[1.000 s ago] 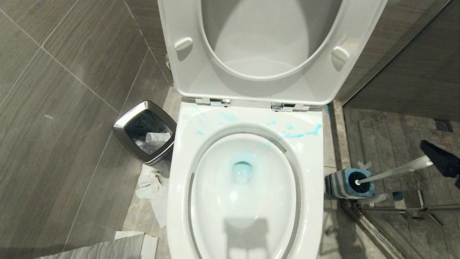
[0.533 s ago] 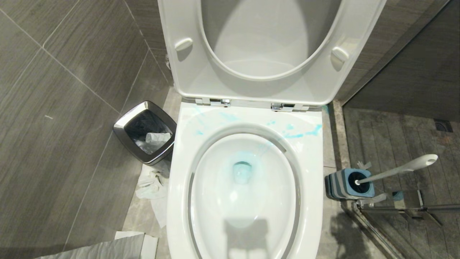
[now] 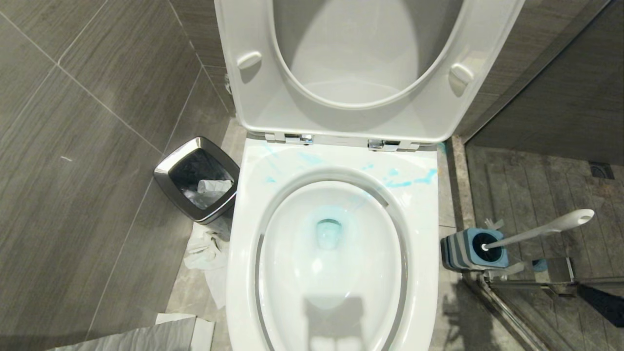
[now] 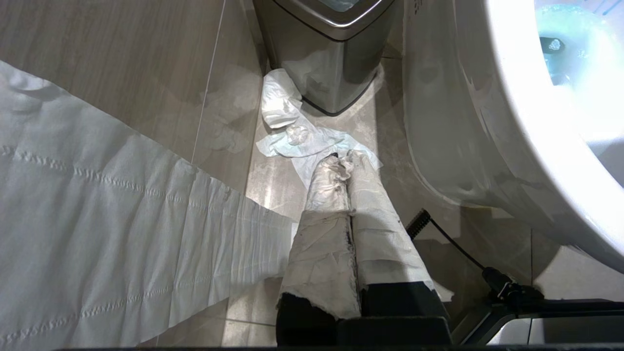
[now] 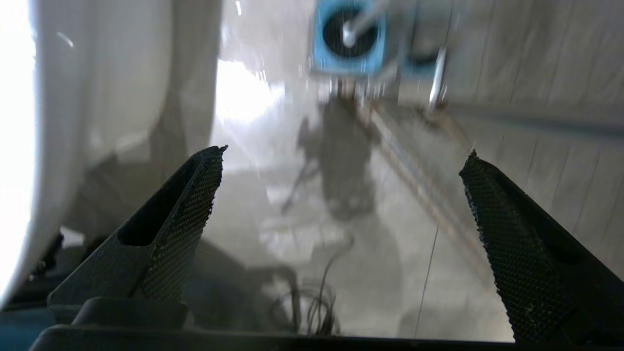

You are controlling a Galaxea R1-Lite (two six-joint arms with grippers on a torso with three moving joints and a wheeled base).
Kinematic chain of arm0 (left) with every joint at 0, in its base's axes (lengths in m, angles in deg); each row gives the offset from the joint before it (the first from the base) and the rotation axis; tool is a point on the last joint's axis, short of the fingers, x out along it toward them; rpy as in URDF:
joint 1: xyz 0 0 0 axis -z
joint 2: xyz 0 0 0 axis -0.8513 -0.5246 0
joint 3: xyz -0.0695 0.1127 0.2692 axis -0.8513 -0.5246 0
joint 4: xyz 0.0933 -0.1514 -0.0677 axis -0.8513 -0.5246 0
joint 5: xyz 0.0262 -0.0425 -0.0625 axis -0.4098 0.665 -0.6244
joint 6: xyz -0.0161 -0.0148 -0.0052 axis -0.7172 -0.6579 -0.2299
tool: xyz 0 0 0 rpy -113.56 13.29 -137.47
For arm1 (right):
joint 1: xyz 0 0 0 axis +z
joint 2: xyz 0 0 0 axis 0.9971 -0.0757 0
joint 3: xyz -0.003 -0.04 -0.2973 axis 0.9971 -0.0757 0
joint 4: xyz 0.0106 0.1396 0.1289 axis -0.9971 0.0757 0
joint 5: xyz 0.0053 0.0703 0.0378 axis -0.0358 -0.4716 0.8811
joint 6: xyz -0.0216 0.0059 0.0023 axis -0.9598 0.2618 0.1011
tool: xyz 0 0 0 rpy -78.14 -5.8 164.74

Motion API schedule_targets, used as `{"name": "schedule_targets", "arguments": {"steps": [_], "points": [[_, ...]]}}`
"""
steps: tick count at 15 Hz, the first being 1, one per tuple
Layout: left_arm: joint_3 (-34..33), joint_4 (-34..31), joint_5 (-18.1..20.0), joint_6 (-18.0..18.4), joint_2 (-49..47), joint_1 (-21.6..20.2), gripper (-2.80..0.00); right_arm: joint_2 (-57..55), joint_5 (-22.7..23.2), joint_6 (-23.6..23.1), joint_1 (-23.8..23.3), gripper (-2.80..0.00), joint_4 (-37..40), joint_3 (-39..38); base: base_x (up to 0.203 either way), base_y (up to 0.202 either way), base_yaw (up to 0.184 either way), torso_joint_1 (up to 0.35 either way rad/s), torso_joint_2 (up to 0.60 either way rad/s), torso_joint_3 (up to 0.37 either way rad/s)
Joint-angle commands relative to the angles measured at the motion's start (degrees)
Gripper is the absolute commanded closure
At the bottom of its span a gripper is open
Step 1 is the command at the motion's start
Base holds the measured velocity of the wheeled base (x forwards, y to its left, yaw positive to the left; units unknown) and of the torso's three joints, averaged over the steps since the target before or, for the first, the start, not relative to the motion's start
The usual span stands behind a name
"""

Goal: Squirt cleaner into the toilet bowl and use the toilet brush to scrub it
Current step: Scrub the toilet bowl

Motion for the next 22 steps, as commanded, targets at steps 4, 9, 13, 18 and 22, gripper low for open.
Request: {"name": "schedule_targets", "arguments": {"steps": [4, 9, 13, 18, 22], "points": [[-0.1, 0.0, 0.0, 0.0, 0.0, 0.0, 0.00, -7.9, 5.0, -2.4, -4.2, -2.80, -15.1, -11.9, 0.000, 0.000, 0.000, 0.000, 0.00, 0.000], [-0.1, 0.0, 0.0, 0.0, 0.0, 0.0, 0.00, -12.1, 7.2, -4.0, -4.2, -2.80, -33.5, -21.0, 0.000, 0.000, 0.000, 0.000, 0.00, 0.000], [-0.1, 0.0, 0.0, 0.0, 0.0, 0.0, 0.00, -17.0, 7.1, -5.3, -5.7, -2.80, -39.9, -22.7, 0.000, 0.000, 0.000, 0.000, 0.00, 0.000], [-0.1, 0.0, 0.0, 0.0, 0.0, 0.0, 0.00, -25.9, 6.8, -5.1, -6.9, -2.80, -48.1, -22.9, 0.000, 0.000, 0.000, 0.000, 0.00, 0.000], [-0.1, 0.0, 0.0, 0.0, 0.0, 0.0, 0.00, -32.2, 6.5, -5.1, -8.7, -2.80, -54.9, -23.0, 0.000, 0.000, 0.000, 0.000, 0.00, 0.000]]}}
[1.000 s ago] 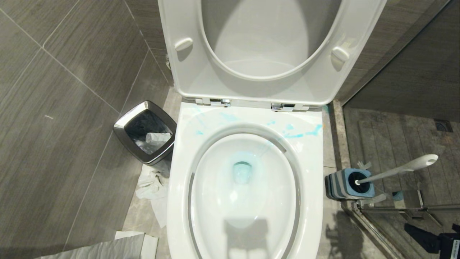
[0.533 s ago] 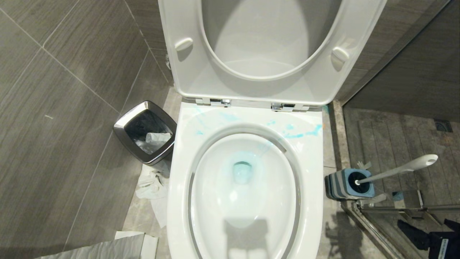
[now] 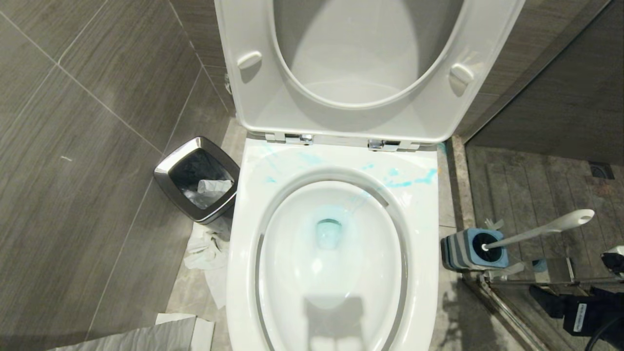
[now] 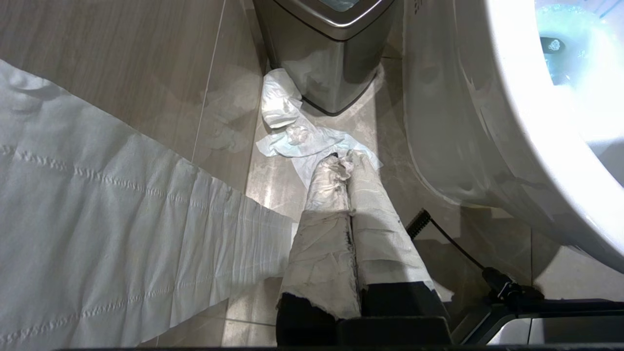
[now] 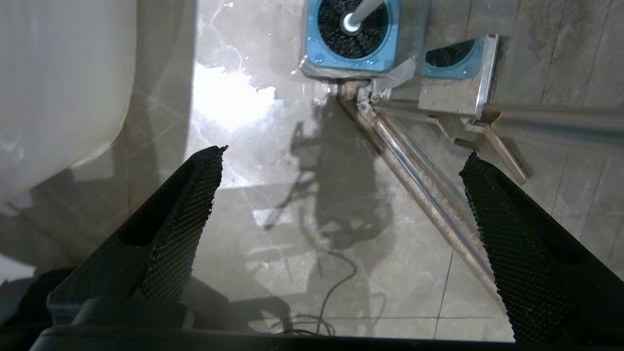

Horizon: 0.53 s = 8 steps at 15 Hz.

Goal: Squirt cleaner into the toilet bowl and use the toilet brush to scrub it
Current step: Scrub the toilet bowl

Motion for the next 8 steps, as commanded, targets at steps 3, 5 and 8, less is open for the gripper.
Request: {"name": "schedule_targets", "arguments": {"steps": [3, 5, 8], "points": [[-0.1, 0.0, 0.0, 0.0, 0.0, 0.0, 0.00, -6.4, -0.4, 0.0, -1.5, -2.80, -3.9, -0.4, 0.000, 0.000, 0.000, 0.000, 0.00, 0.000], [-0.1, 0.0, 0.0, 0.0, 0.0, 0.0, 0.00, -7.5, -0.4, 0.0, -1.5, -2.80, -5.0, -1.1, 0.000, 0.000, 0.000, 0.000, 0.00, 0.000], [-0.1, 0.0, 0.0, 0.0, 0.0, 0.0, 0.00, -7.8, -0.4, 0.0, -1.4, -2.80, -5.5, -1.5, 0.000, 0.000, 0.000, 0.000, 0.00, 0.000]]}}
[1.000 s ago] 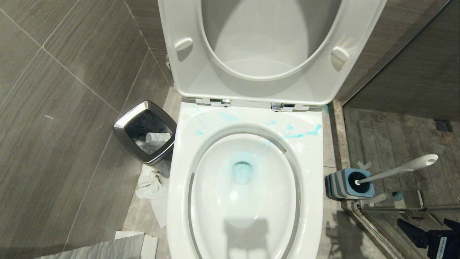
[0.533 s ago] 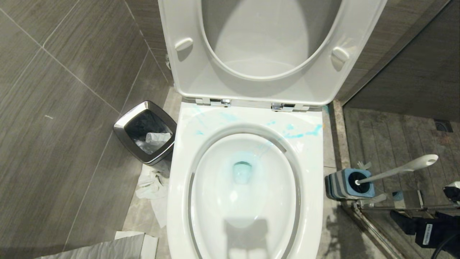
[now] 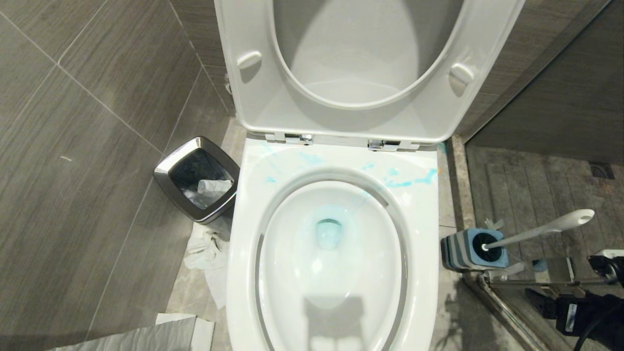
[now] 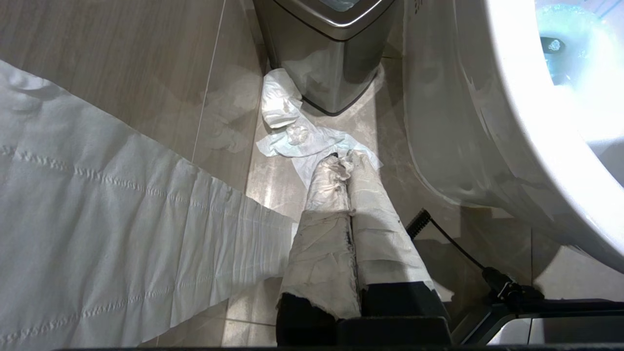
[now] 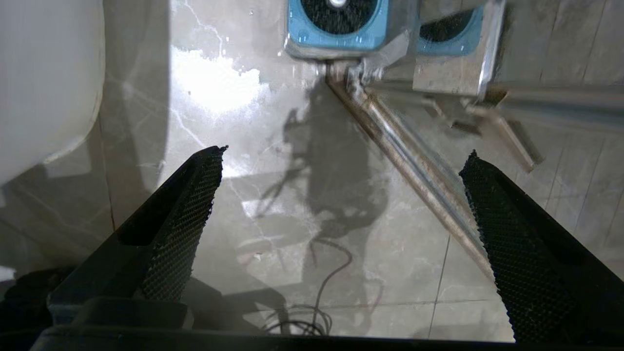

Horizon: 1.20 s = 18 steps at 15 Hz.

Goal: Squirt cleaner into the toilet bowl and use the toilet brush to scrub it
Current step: Scrub the toilet bowl

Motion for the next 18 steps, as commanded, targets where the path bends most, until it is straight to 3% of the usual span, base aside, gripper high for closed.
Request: {"name": "schedule_targets", "arguments": {"steps": [1, 9, 10, 12, 18], "points": [[-0.1, 0.0, 0.0, 0.0, 0.0, 0.0, 0.00, -0.7, 0.0, -0.1, 0.1, -2.80, -0.6, -0.2, 0.000, 0.000, 0.000, 0.000, 0.00, 0.000], [-0.1, 0.0, 0.0, 0.0, 0.0, 0.0, 0.00, 0.5, 0.2, 0.2, 0.0, -2.80, -2.5, -2.1, 0.000, 0.000, 0.000, 0.000, 0.00, 0.000], [-0.1, 0.0, 0.0, 0.0, 0.0, 0.0, 0.00, 0.6, 0.2, 0.3, 0.0, 0.00, -3.5, -2.4, 0.000, 0.000, 0.000, 0.000, 0.00, 0.000], [-0.1, 0.0, 0.0, 0.0, 0.0, 0.0, 0.00, 0.6, 0.5, 0.1, 0.1, 0.00, -6.7, -3.7, 0.000, 0.000, 0.000, 0.000, 0.00, 0.000], [-0.1, 0.0, 0.0, 0.0, 0.0, 0.0, 0.00, -0.7, 0.2, 0.1, 0.0, 0.00, -6.6, -3.1, 0.000, 0.000, 0.000, 0.000, 0.00, 0.000]]}}
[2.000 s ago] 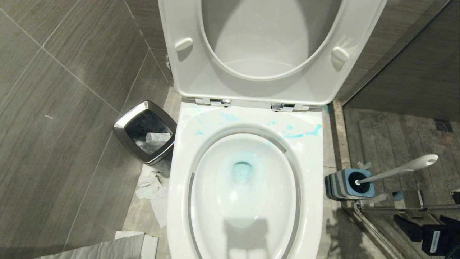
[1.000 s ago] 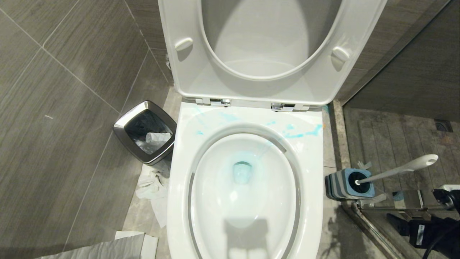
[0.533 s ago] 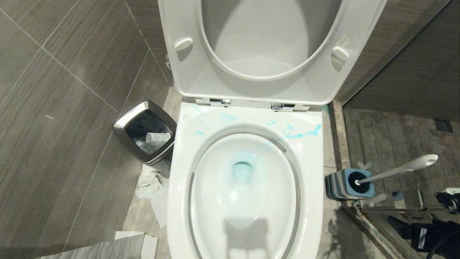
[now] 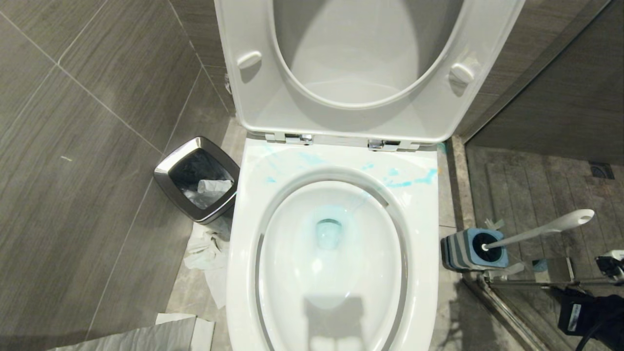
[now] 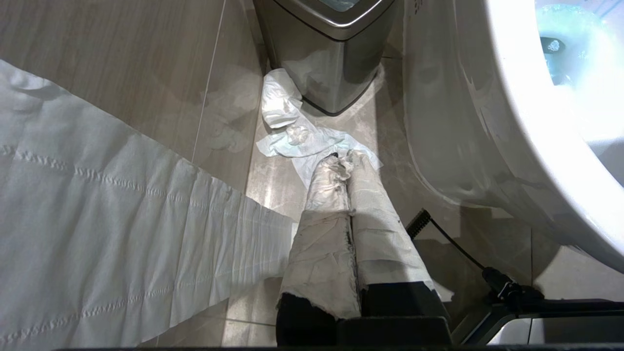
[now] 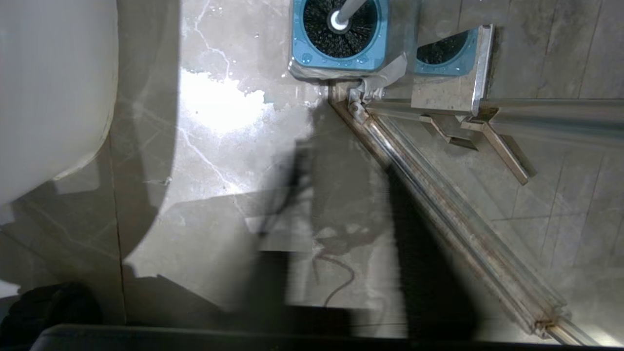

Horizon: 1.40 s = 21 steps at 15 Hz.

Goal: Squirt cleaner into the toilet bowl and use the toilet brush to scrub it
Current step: Scrub the toilet bowl

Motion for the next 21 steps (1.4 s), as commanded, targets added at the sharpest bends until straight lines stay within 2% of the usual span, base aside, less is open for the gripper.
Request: {"name": "schedule_targets", "arguments": {"steps": [1, 4, 5, 8, 17, 21], "points": [[-0.1, 0.0, 0.0, 0.0, 0.0, 0.0, 0.00, -1.5, -0.2, 0.0, -0.1, 0.00, -0.3, 0.4, 0.000, 0.000, 0.000, 0.000, 0.00, 0.000], [-0.1, 0.0, 0.0, 0.0, 0.0, 0.0, 0.00, -6.7, -1.0, 0.0, -2.1, 0.00, -1.9, 4.1, 0.000, 0.000, 0.000, 0.000, 0.00, 0.000], [-0.1, 0.0, 0.0, 0.0, 0.0, 0.0, 0.00, -8.9, -1.3, -0.1, -2.9, -2.80, -3.9, 5.4, 0.000, 0.000, 0.000, 0.000, 0.00, 0.000], [-0.1, 0.0, 0.0, 0.0, 0.0, 0.0, 0.00, -12.8, -1.7, -1.5, -3.4, -2.80, -12.0, 6.7, 0.000, 0.000, 0.000, 0.000, 0.00, 0.000], [-0.1, 0.0, 0.0, 0.0, 0.0, 0.0, 0.00, -18.2, -1.8, -1.7, -3.5, -2.80, -15.7, 11.3, 0.000, 0.000, 0.000, 0.000, 0.00, 0.000], [-0.1, 0.0, 0.0, 0.0, 0.0, 0.0, 0.00, -21.0, -1.8, -3.3, -3.6, -2.80, -15.7, 17.0, 0.000, 0.000, 0.000, 0.000, 0.00, 0.000]]}}
